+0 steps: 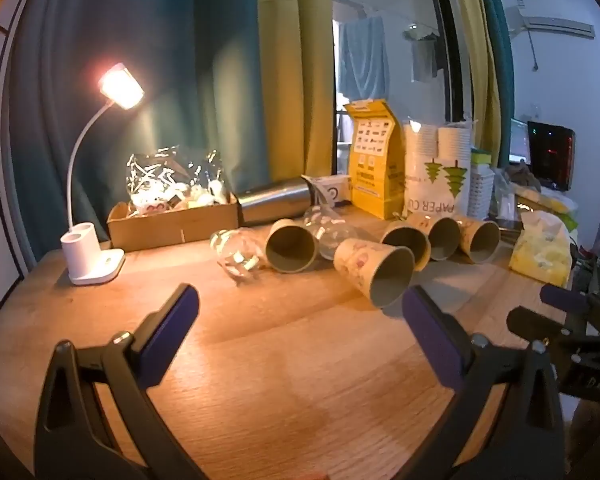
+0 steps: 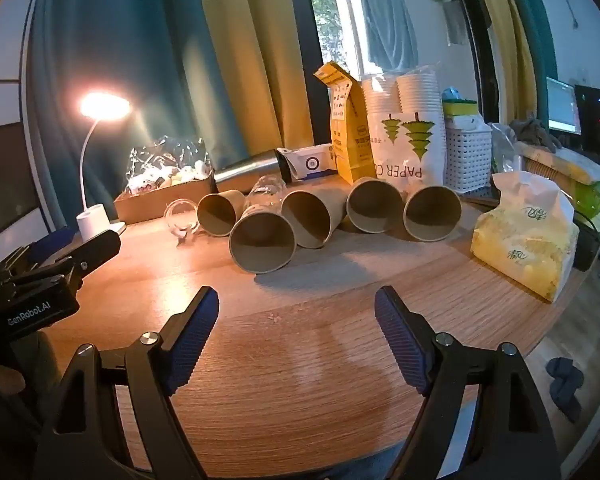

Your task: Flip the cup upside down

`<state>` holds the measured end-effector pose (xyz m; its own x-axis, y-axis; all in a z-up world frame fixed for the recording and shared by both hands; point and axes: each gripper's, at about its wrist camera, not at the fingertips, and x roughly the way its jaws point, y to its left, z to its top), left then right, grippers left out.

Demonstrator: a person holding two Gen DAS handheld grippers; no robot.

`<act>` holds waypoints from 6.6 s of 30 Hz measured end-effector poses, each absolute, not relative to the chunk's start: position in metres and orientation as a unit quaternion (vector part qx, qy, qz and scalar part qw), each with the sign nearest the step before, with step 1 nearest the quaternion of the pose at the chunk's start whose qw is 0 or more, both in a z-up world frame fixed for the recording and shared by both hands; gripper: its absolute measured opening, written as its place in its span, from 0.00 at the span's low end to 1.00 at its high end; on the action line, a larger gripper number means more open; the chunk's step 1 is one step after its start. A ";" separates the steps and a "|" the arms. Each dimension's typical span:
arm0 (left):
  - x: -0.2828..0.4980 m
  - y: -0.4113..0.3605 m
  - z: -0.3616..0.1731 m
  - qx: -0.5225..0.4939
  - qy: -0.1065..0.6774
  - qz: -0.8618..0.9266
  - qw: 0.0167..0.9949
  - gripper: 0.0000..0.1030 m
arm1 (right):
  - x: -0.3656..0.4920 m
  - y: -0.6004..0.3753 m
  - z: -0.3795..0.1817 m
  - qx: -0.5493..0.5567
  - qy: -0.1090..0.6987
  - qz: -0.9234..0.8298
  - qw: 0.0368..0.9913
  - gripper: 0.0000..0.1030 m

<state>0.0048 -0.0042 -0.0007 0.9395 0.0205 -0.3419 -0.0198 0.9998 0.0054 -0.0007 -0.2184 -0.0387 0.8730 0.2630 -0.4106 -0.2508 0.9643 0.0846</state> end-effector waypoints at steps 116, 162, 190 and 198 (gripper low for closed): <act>0.123 -0.027 0.029 -0.038 0.396 -0.057 0.916 0.99 | 0.032 -0.230 -0.043 0.016 0.252 0.115 0.961 0.81; 0.174 -0.058 -0.014 -0.080 0.459 -0.173 0.867 0.76 | 0.057 -0.230 -0.048 0.035 0.290 0.095 0.952 0.81; 0.000 -0.064 0.004 0.063 0.187 -0.277 0.940 0.76 | -0.002 -0.231 0.012 0.157 0.241 0.160 0.944 0.81; -0.007 -0.065 0.008 0.073 0.168 -0.288 0.940 0.76 | 0.024 -0.213 0.029 0.198 0.265 0.257 0.908 0.81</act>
